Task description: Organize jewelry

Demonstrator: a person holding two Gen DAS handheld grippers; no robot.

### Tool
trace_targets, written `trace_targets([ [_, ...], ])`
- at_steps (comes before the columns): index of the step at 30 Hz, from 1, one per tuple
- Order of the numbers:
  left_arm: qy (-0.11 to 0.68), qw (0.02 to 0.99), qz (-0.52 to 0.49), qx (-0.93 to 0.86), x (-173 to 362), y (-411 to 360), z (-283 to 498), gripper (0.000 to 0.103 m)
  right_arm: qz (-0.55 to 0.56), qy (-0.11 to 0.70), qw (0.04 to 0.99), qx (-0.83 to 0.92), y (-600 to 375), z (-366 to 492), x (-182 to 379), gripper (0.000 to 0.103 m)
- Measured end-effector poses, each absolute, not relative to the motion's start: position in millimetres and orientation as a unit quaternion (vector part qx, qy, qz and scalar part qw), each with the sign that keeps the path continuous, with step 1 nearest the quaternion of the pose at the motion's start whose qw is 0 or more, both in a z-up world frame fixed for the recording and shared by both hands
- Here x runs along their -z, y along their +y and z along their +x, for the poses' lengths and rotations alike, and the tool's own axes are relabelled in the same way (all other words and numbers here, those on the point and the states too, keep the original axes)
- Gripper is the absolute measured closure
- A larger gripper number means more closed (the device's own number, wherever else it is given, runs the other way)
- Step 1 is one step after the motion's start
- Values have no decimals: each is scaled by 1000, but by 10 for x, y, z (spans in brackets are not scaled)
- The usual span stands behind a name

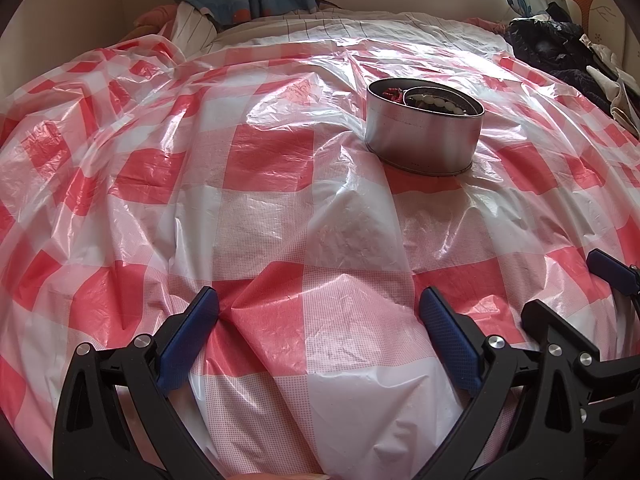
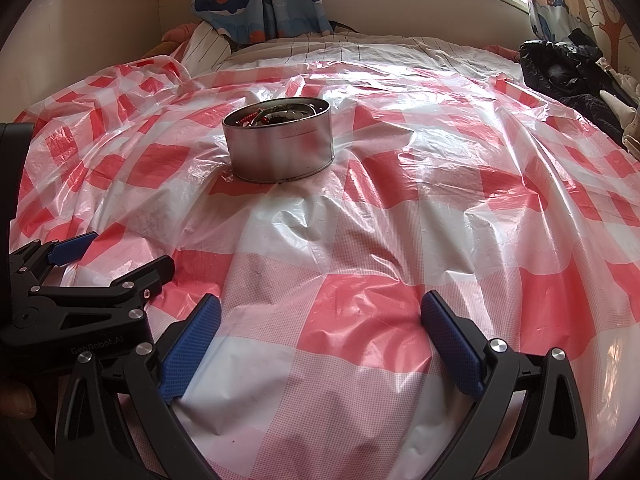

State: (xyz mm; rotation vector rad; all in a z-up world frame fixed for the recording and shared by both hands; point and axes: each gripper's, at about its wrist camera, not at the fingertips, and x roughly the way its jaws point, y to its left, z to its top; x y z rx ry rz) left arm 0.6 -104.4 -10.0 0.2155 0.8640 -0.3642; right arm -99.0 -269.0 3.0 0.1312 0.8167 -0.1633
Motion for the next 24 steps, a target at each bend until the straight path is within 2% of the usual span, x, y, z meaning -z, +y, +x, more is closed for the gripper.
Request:
trace_targets([
  [24,415,887,96,179,92,-1018,-6,7,66,394,913,78,-2708,-995,-32,7],
])
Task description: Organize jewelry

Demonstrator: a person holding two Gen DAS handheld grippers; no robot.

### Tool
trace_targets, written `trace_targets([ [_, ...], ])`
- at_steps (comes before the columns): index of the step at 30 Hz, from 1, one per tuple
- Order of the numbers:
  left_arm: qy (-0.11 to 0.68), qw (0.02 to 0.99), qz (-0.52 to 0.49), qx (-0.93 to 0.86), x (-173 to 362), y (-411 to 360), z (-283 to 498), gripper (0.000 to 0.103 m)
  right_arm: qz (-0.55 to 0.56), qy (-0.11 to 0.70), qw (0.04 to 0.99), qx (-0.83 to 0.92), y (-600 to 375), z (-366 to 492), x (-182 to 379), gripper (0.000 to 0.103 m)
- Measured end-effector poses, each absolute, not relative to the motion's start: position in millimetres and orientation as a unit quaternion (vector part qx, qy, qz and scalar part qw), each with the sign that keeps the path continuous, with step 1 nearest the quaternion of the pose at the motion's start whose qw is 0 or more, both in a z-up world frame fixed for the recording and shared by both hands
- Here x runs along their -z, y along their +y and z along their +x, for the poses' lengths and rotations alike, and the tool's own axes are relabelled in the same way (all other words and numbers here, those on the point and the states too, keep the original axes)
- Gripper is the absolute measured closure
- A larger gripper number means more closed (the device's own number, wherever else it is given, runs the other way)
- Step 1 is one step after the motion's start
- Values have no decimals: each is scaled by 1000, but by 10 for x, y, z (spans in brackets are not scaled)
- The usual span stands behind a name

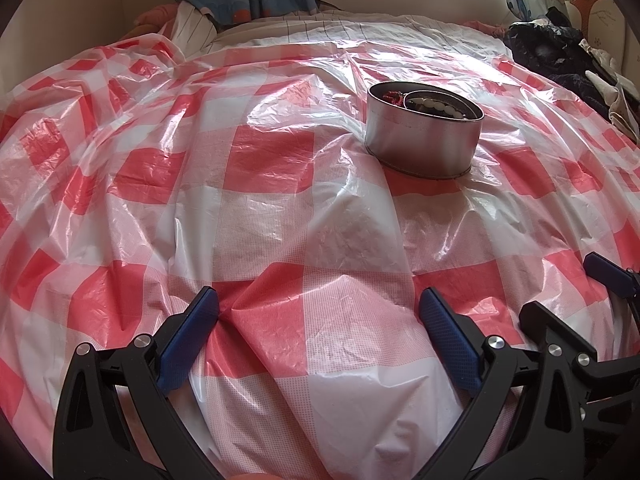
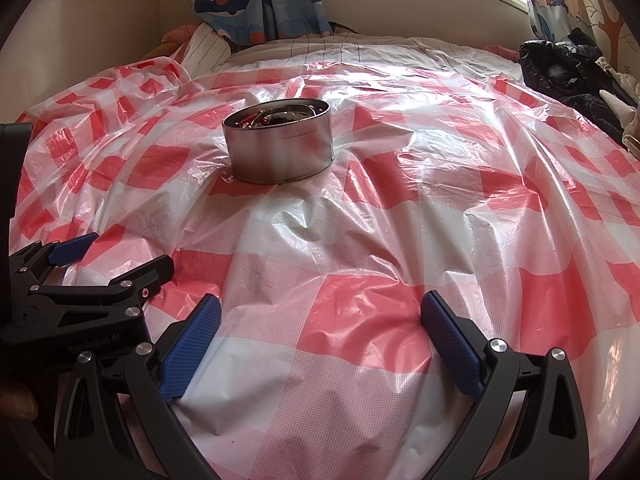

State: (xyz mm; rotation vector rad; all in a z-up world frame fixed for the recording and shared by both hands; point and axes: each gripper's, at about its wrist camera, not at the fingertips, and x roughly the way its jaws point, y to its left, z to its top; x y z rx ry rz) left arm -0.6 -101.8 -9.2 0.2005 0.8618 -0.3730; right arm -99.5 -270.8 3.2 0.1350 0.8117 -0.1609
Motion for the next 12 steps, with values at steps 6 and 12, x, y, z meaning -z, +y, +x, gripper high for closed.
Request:
trace_targets([
  [6,416,886,102,176,103,-1031,2,7,65,395,913,79,-2708,-992,-31,7],
  [12,414,887,104,174,95,-1029,-4,7,64,395,913,79,-2706,-992,-31,7],
])
